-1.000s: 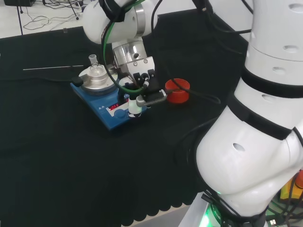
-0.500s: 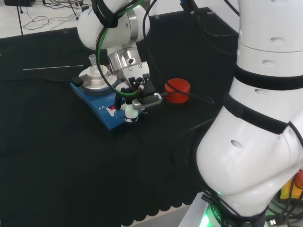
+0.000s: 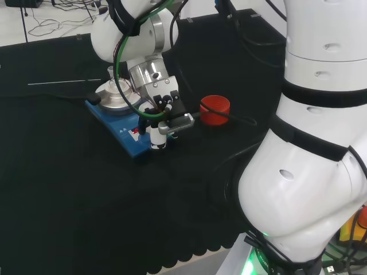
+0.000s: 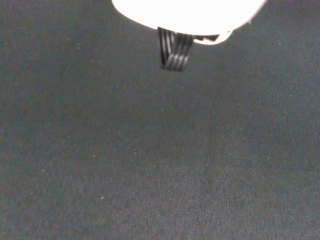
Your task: Turn on the heater.
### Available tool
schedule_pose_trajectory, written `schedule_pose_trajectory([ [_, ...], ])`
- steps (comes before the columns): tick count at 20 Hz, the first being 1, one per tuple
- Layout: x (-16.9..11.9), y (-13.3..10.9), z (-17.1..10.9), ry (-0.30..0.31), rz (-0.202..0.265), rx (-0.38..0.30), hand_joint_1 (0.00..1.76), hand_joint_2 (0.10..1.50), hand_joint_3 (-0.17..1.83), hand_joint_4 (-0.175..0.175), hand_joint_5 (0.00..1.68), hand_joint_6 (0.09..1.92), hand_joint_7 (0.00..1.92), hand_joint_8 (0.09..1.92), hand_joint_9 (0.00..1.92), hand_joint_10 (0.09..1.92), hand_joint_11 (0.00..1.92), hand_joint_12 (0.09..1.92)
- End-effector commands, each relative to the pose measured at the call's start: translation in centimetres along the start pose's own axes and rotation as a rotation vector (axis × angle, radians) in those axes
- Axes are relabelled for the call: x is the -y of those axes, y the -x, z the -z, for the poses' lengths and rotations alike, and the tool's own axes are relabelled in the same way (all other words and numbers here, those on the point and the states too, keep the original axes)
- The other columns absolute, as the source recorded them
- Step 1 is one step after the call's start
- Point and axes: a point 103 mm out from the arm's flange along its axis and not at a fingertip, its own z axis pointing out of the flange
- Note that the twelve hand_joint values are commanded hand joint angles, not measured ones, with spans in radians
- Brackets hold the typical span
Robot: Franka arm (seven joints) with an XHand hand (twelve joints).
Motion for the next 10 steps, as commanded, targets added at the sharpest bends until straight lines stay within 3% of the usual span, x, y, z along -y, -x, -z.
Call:
schedule_pose_trajectory([
  [1,-0.22,0.68,-0.06,-0.013,0.003,-0.017,1.4,0.62,1.04,-0.004,0.32,0.18,1.46,1.55,1.56,1.44,1.08,1.24],
  [10,-0.52,1.13,-0.09,-0.026,-0.001,-0.022,1.39,0.62,1.05,-0.005,0.34,0.17,1.46,1.55,1.57,1.43,1.08,1.24],
])
